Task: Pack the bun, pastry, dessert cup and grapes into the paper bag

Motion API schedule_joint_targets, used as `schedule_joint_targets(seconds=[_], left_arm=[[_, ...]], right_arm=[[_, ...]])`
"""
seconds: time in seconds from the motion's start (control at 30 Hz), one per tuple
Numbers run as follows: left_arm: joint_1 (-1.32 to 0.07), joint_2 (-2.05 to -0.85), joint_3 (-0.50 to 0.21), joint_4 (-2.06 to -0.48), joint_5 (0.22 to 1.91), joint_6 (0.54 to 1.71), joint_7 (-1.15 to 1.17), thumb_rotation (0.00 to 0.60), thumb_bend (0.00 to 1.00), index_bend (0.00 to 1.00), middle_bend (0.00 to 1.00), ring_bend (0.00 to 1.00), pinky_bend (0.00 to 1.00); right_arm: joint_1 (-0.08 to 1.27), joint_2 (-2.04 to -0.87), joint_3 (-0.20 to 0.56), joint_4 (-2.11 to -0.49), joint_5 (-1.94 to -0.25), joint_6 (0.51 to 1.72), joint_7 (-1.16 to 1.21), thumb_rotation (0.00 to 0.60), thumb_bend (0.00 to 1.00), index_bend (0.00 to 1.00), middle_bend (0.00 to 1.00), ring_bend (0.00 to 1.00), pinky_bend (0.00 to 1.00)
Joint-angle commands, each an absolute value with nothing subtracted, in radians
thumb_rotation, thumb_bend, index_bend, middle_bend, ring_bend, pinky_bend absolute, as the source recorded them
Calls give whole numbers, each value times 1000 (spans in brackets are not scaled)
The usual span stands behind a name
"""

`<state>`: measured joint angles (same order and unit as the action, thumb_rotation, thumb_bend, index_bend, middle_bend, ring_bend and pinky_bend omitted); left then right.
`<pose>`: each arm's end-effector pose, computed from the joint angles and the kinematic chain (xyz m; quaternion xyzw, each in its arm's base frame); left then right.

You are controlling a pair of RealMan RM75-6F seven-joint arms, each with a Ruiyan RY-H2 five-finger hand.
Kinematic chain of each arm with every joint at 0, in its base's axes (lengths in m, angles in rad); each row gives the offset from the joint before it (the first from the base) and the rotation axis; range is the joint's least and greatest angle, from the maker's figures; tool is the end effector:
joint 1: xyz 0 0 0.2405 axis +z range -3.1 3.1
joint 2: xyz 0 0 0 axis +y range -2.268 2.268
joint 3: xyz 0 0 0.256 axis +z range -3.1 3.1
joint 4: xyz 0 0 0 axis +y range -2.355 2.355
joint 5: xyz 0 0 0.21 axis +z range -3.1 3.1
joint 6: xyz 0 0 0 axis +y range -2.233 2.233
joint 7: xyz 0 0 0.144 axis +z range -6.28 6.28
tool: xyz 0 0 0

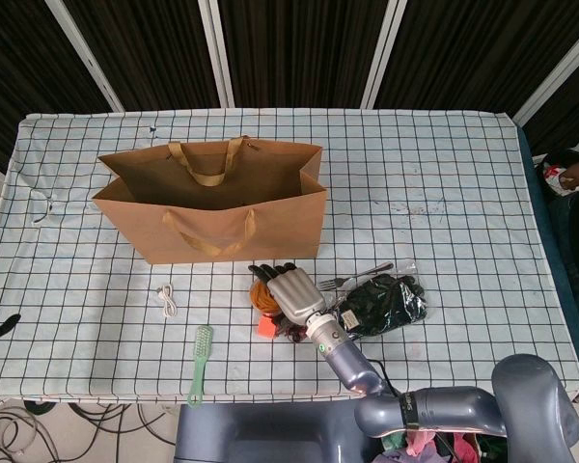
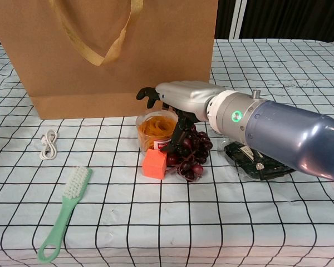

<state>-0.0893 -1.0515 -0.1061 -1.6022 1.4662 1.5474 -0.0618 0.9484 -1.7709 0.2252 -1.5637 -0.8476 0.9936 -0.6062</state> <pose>-0.3114 0.1935 0.2003 -0.5627 -0.3514 -0.4202 0.6191 -0.0390 -0.3159 -0.0820 0.7729 -0.3849 0.3758 0.3366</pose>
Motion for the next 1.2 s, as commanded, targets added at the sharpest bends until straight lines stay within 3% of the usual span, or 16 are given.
schedule_joint_targets(seconds=[0.03,0.6,0.9,1.2], left_arm=[[-89,-1051,-107,-1602,1465,1547,-64,600,30,119,68,0,50],[-88,-1052,-110,-1600,1460,1550,-60,600,30,121,68,0,50],[-89,-1055,-111,-1600,1458,1548,-56,600,30,123,68,0,50],[-89,-1058,-112,-1600,1455,1548,-46,600,30,124,67,0,50]], right_arm=[[954,-1786,229,-1541,-855,992,-599,600,147,105,160,243,223],[963,-1826,234,-1480,-890,989,-565,600,353,255,320,369,279],[926,-1824,251,-1481,-967,1051,-478,600,355,277,327,376,279],[847,-1707,247,-1612,-1037,1130,-421,600,355,287,328,378,279]])
